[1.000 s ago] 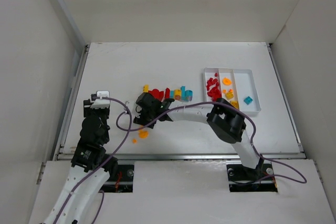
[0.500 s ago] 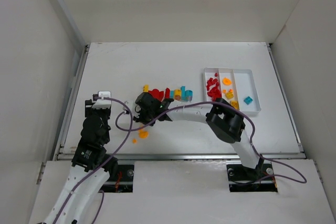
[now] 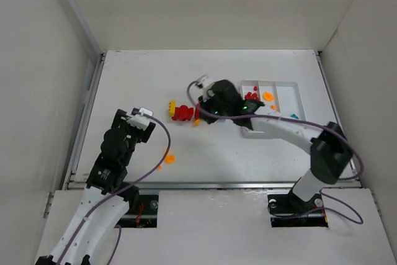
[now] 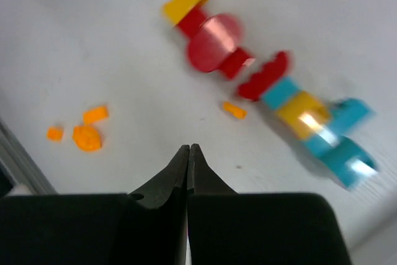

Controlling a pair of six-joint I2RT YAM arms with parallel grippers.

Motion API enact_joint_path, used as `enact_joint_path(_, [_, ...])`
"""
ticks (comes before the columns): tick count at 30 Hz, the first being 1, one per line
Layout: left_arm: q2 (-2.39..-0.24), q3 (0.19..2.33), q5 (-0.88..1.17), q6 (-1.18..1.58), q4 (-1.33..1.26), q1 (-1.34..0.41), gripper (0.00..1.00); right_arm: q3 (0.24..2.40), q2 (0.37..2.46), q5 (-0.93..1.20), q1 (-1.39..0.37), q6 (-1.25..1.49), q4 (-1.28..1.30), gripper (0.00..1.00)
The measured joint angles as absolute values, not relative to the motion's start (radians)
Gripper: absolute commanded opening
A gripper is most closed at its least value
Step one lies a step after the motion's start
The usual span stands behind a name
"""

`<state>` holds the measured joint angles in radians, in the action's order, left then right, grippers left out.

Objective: Sort the legos into containers by color

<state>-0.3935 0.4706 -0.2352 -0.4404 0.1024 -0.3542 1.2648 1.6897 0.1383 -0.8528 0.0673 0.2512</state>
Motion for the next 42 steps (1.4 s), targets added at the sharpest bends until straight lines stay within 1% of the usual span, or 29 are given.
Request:
enact_joint_path(1, [-0.418, 0.484, -0.176, -0.468, 0.125, -0.354, 0.72, 1.244, 1.641, 0.124, -0.814, 0.107, 0.233, 0.0])
enact_joint_path(5, [-0.581, 0.562, 0.015, -0.567, 0.21, -0.355, 0.72, 1.085, 1.403, 0.027, -0.606, 0.271, 0.171, 0.0])
enact_joint_path(6, [-0.639, 0.585, 0.043, -0.589, 0.228, -0.356, 0.66, 1.04, 1.348, -0.006, -0.55, 0.303, 0.171, 0.0])
enact_joint_path(7, [-0.695, 0.607, 0.065, -0.607, 0.245, -0.358, 0.64, 1.001, 1.304, -0.028, -0.493, 0.331, 0.173, 0.0])
enact_joint_path(9, [-0.817, 0.656, 0.1, -0.635, 0.289, -0.358, 0.62, 0.942, 1.245, -0.062, -0.415, 0.362, 0.178, 0.0])
enact_joint_path(12, [-0.948, 0.705, 0.141, -0.663, 0.326, -0.358, 0.61, 0.908, 1.221, -0.082, -0.379, 0.37, 0.191, 0.0])
enact_joint_path(14, [-0.983, 0.714, 0.178, -0.694, 0.351, -0.358, 0.61, 0.9, 1.22, -0.07, -0.381, 0.356, 0.194, 0.05])
enact_joint_path(18, [-0.957, 0.714, 0.276, -0.813, 0.432, -0.358, 0.64, 0.899, 1.246, -0.019, -0.408, 0.301, 0.193, 0.33])
enact_joint_path(19, [-0.937, 0.713, 0.305, -0.849, 0.458, -0.358, 0.67, 0.9, 1.261, -0.01, -0.432, 0.281, 0.193, 0.5])
enact_joint_path(20, [-0.917, 0.712, 0.328, -0.883, 0.482, -0.358, 0.67, 0.901, 1.281, -0.002, -0.464, 0.26, 0.194, 0.54])
enact_joint_path(21, [-0.894, 0.707, 0.349, -0.909, 0.499, -0.358, 0.68, 0.903, 1.304, 0.005, -0.507, 0.237, 0.194, 0.56])
enact_joint_path(25, [-0.825, 0.666, 0.39, -0.971, 0.535, -0.363, 0.68, 0.988, 1.476, 0.046, -0.691, 0.168, 0.21, 0.56])
enact_joint_path(28, [-0.82, 0.648, 0.393, -0.976, 0.546, -0.368, 0.68, 1.07, 1.611, 0.069, -0.767, 0.168, 0.217, 0.56])
enact_joint_path(31, [-0.818, 0.645, 0.392, -0.97, 0.551, -0.374, 0.68, 1.092, 1.661, 0.048, -0.78, 0.223, 0.232, 0.57])
enact_joint_path(35, [-0.794, 0.632, 0.392, -0.957, 0.551, -0.374, 0.68, 1.124, 1.673, -0.054, -0.78, 0.34, 0.314, 0.65])
enact_joint_path(36, [-0.788, 0.628, 0.392, -0.955, 0.551, -0.374, 0.68, 1.134, 1.673, -0.079, -0.78, 0.37, 0.332, 0.74])
enact_joint_path(37, [-0.784, 0.625, 0.392, -0.954, 0.551, -0.374, 0.68, 1.141, 1.673, -0.1, -0.78, 0.402, 0.347, 0.78])
enact_joint_path(42, [-0.776, 0.617, 0.391, -0.95, 0.545, -0.374, 0.68, 1.184, 1.72, -0.151, -0.78, 0.482, 0.387, 0.78])
